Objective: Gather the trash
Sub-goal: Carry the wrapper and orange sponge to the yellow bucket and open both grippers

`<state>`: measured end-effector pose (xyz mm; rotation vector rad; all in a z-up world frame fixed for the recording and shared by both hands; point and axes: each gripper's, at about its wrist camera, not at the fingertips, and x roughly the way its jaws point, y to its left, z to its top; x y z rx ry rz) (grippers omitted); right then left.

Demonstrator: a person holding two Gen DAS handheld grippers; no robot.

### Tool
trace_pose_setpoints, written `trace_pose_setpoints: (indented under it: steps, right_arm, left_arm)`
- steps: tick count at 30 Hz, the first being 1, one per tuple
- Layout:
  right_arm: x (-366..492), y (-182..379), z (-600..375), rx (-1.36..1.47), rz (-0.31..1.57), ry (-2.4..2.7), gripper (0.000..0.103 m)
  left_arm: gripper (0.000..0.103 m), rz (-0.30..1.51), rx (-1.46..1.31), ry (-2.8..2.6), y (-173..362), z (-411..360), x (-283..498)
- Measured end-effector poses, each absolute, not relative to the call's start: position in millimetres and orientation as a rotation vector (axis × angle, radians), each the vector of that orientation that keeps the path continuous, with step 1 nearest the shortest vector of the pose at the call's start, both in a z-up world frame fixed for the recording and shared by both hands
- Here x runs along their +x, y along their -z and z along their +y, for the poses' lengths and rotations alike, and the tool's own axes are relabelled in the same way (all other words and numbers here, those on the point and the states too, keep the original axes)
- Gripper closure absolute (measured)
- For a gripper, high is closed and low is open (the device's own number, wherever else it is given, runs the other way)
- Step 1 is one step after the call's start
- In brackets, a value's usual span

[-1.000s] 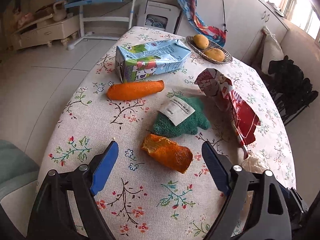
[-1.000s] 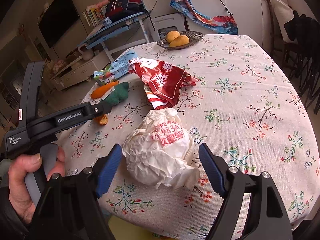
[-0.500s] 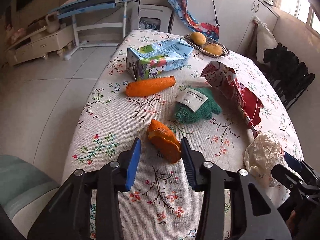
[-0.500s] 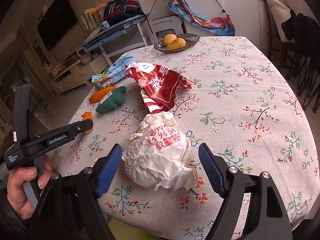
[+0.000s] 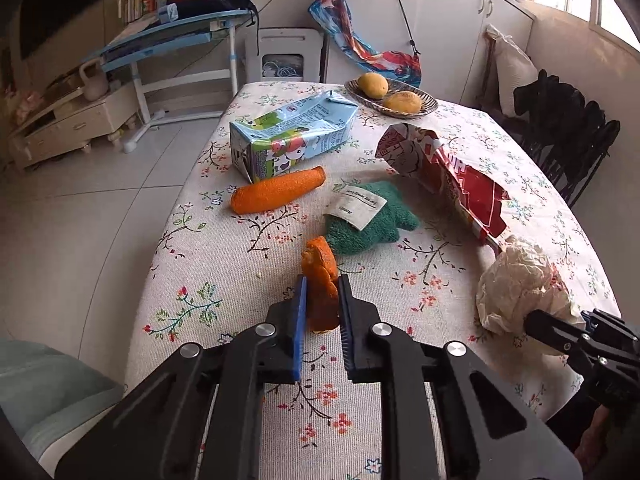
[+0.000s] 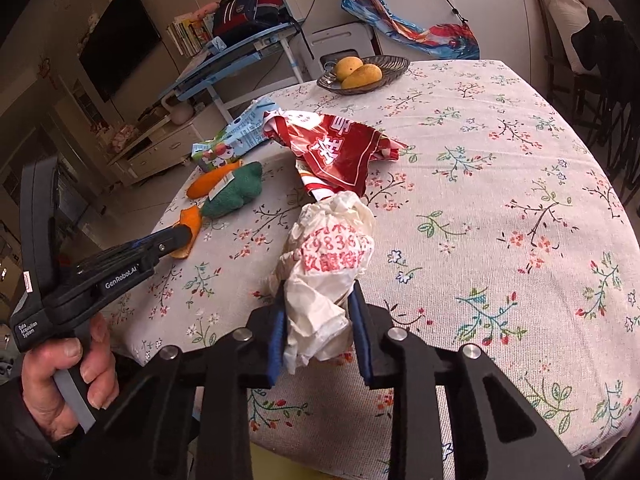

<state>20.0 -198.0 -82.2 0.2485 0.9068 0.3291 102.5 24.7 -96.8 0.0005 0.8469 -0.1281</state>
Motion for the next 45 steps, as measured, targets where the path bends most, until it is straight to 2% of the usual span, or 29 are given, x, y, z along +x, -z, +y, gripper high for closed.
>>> trace_pose_setpoints:
  steps: [25,45]
  right_arm:
    - [-41,49,-184,0.223,0.826,-0.418,0.077]
    - [-99,66,-158,0.127,0.93,-0.496,0.076]
  left_arm:
    - [0.089,0.739,0.042,0.116,50,21,-16]
    - [0.089,0.725,0.074,0.138,40,5,-71]
